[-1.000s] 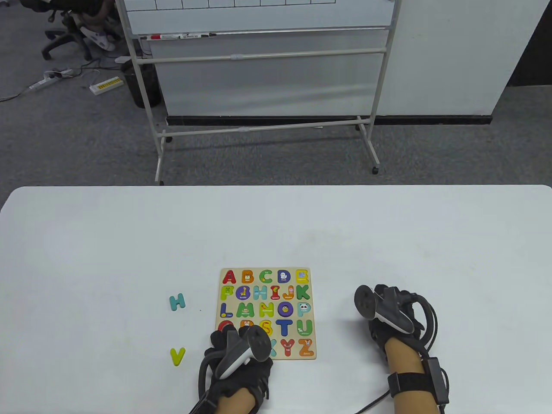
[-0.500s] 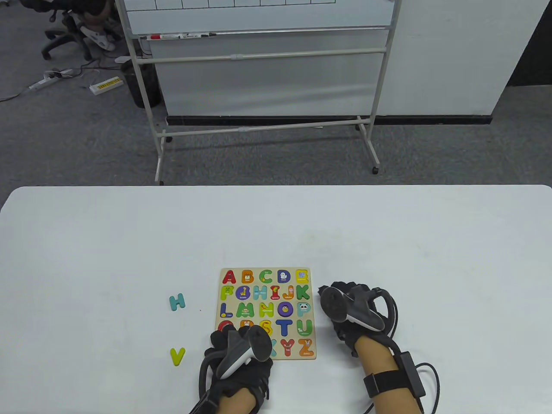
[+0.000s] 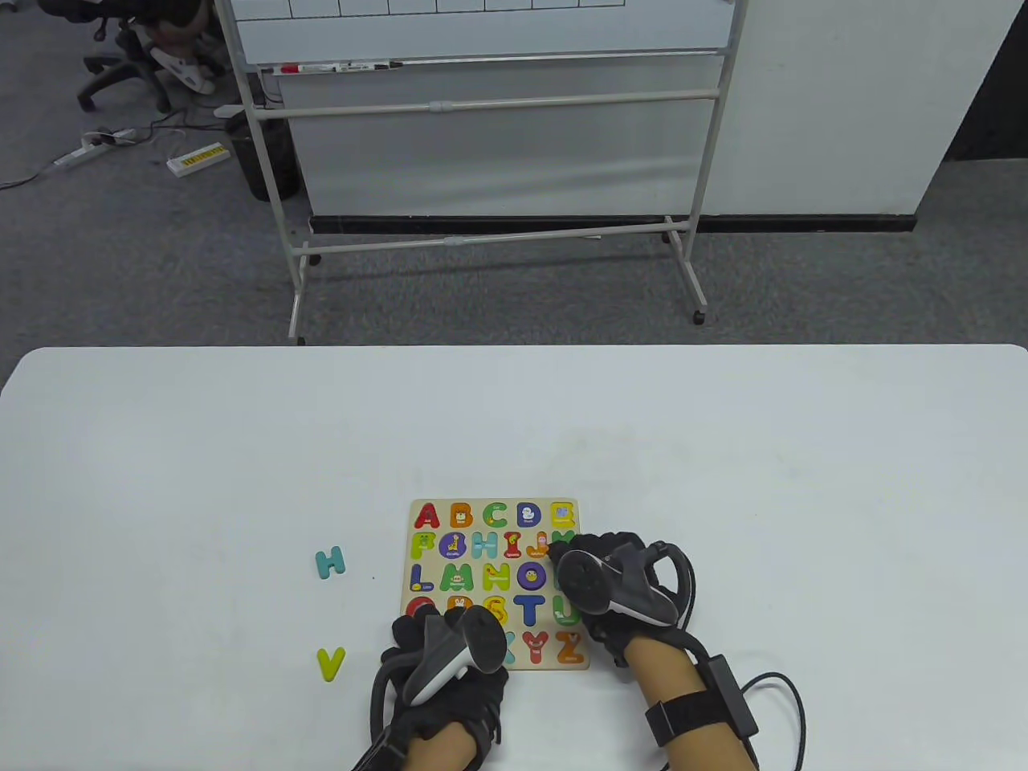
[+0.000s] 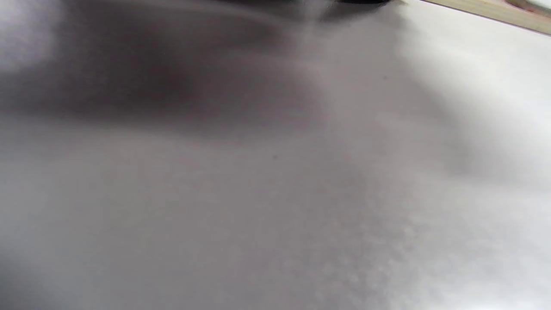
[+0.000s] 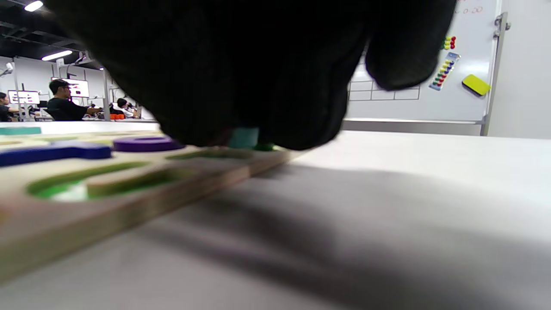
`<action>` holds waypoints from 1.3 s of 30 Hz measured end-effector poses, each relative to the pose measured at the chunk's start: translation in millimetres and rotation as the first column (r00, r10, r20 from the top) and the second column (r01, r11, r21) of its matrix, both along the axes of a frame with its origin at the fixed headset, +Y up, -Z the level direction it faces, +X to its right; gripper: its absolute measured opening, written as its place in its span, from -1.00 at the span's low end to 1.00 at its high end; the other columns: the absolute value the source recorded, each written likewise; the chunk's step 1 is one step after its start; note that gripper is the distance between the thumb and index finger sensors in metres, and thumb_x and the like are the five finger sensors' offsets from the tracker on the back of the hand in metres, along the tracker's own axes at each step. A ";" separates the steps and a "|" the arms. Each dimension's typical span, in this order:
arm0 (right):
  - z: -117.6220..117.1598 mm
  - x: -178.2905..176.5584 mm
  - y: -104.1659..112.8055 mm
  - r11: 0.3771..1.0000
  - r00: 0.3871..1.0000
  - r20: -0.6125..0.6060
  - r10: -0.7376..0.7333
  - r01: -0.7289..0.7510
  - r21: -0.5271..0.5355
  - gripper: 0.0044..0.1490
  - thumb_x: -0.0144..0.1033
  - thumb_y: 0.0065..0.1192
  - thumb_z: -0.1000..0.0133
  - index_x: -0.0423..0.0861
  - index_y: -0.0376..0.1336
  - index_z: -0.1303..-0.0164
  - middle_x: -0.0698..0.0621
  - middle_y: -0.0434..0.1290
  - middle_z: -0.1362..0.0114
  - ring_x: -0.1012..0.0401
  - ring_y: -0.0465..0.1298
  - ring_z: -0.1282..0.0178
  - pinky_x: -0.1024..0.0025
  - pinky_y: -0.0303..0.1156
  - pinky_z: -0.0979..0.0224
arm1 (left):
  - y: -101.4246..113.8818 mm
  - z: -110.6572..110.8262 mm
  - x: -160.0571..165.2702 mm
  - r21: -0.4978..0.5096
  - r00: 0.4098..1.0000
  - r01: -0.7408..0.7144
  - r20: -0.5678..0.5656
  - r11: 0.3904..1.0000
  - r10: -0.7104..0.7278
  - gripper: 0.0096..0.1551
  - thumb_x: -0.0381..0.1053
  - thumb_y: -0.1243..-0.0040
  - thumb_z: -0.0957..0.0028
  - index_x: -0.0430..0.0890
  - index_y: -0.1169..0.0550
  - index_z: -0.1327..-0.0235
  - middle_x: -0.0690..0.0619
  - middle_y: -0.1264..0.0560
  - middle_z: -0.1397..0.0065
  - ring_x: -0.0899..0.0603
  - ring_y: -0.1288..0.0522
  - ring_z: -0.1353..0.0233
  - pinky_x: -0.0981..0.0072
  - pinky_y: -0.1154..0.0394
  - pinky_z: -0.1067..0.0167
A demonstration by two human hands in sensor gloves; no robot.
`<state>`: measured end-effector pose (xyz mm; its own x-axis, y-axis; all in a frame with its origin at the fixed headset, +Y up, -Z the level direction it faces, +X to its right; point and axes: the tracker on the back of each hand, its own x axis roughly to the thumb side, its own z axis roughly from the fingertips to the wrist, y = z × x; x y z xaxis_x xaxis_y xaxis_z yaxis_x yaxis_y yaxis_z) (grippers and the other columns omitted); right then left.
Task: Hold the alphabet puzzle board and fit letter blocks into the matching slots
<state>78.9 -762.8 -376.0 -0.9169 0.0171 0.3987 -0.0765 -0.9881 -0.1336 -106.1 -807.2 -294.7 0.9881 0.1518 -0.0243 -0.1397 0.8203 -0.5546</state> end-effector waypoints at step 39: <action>-0.6 1.9 2.7 0.999 1.000 -0.001 -0.003 0.003 -0.035 -0.50 -0.16 0.43 0.00 0.10 0.52 -0.17 0.02 0.60 -0.37 0.08 0.67 -0.22 -0.12 0.39 -0.44 | -1.3 0.2 -0.9 -0.006 1.000 -0.008 -0.001 1.000 0.008 0.06 0.24 0.29 -0.09 -0.33 0.40 -0.43 -0.51 0.51 -0.47 -0.69 0.49 -0.43 -0.57 0.30 -0.25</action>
